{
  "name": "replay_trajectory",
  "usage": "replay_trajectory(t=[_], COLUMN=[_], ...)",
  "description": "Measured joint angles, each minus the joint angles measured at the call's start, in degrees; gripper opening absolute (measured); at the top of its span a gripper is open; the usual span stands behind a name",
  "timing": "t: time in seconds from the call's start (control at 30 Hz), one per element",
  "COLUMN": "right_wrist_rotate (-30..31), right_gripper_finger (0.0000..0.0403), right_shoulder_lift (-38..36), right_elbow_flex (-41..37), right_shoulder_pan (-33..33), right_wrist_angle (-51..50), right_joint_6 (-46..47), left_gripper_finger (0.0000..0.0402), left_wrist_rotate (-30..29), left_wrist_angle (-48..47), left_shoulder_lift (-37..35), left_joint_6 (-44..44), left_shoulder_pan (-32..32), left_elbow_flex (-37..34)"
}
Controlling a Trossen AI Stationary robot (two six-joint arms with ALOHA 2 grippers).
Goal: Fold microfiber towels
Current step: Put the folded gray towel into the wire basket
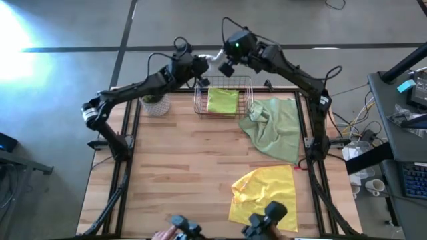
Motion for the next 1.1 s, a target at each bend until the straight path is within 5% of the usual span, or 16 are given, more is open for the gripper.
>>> replay_trajectory(t=[0.57,1.1], right_wrist_rotate=[-12.40,-28.38], right_gripper_finger=[0.0012,0.0012], right_shoulder_lift=[0.21,0.21], right_elbow_flex=[-5.38,-13.90], right_shoulder_pan=[-11.42,-12.07], right_wrist_angle=[6.32,-12.55], right_joint_6=[-5.73,2.12], left_gripper_finger=[0.0015,0.0015], left_wrist_rotate=[0.67,15.60], left_wrist_angle=[-1.11,-28.98], left_shoulder_lift=[12.84,12.36], left_joint_6=[3.74,-9.94], left_shoulder_pan=[5.53,2.74], left_elbow_flex=[10.27,9.86])
